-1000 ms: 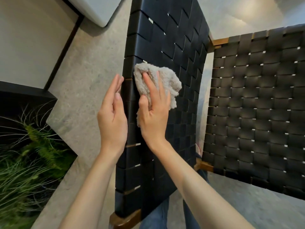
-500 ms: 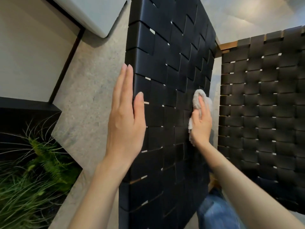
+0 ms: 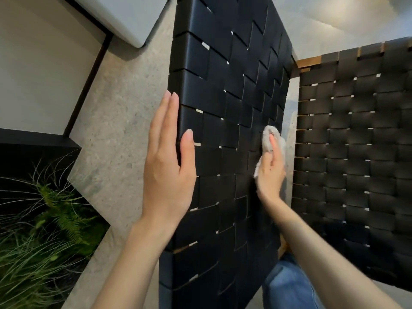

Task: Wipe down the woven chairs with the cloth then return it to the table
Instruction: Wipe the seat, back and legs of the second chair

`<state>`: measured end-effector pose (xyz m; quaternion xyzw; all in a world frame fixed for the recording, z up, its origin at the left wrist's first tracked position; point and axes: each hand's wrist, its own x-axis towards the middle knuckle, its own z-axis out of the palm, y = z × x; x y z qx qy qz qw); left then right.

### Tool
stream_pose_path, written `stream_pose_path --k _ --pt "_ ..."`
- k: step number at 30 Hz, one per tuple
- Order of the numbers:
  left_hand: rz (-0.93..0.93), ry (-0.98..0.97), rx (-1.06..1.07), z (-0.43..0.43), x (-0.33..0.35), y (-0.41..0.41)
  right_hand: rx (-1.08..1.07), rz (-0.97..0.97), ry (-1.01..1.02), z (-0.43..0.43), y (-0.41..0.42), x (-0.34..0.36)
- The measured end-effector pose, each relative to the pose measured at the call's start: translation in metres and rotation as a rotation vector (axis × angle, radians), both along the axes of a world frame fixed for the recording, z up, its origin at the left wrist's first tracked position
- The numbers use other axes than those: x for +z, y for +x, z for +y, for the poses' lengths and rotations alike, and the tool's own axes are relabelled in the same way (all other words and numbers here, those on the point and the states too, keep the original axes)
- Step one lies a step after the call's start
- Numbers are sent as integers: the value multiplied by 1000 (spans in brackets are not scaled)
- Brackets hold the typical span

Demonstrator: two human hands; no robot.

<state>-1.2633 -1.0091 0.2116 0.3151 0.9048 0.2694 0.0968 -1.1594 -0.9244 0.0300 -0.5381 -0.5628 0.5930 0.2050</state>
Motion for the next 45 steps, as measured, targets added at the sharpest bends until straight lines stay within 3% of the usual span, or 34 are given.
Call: stream_pose_path --k 7,12,19,29,35,38,45 --pt "-13 47 66 7 12 -10 193 397 250 -18 -64 113" --pt "18 21 130 24 20 -30 186 371 318 21 -111 138" --pt "51 -68 -36 60 14 -44 116 240 243 34 -101 80" --pt "147 -88 -112 68 -5 -57 26 -60 -9 77 -40 -74" --pt "165 -60 -101 69 -7 -57 -136 -122 -157 81 -42 -85" --pt "145 -22 -95 70 -7 -58 -123 -16 -40 65 -51 -42" --pt "-47 161 28 73 5 -64 164 449 243 47 -104 93"
